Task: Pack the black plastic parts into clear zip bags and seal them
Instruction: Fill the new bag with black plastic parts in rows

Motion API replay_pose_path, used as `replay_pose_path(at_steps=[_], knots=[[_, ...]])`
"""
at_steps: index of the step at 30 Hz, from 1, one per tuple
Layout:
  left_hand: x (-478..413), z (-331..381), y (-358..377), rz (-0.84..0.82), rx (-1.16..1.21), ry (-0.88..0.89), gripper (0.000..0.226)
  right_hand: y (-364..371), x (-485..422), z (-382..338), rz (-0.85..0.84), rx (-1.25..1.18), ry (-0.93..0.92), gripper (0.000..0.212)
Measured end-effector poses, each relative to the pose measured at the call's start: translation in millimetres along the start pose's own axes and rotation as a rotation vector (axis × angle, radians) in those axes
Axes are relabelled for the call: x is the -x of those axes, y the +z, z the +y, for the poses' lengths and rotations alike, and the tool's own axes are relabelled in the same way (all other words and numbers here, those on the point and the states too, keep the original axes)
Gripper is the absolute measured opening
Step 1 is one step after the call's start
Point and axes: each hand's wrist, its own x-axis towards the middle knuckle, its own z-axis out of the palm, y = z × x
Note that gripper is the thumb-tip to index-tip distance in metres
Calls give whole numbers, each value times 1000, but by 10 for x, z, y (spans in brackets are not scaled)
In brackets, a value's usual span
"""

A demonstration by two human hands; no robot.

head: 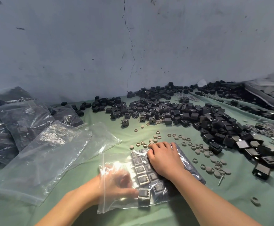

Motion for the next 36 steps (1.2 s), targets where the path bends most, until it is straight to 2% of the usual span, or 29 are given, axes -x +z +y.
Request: replay_pose_path(at_steps=[3,4,7,9,11,14,17,18,21,24,27,31,36], knots=[[26,64,52,244,-167,175,23,6,-3,3,9,-31,1,50],[58,51,65,298,-205,228,24,3,-11,3,11,-80,11,49],[197,-201,105,312,-193,124,51,-86,-64,-14,13,-349,84,44],[253,-408,42,348,-204,66,60,-200,-124,-9,-16,-540,151,42],[271,-533,-123,448,-127,29,63,-323,-174,-10,-30,-596,173,41],[266,-631,-361,651,13,-63,45,-464,-265,-64,27,-530,153,40],[88,-561,-501,724,76,-106,6,-542,-375,-153,67,-524,94,38],[-37,-503,-532,728,104,-111,10,-550,-430,-172,74,-495,63,39],[-541,-384,-588,704,79,-83,43,-526,-708,-177,78,-314,-12,47],[-1069,-325,-613,622,-47,-111,57,-494,-1040,-168,75,-162,-46,54],[-1567,-421,-628,544,-229,-192,75,-406,-1415,-92,58,-105,-90,59],[-2192,-666,-788,400,-330,-336,114,-321,-1962,33,79,77,-124,63],[-2814,-980,-1061,252,-319,-354,132,-139,-2459,50,-34,236,-219,76]])
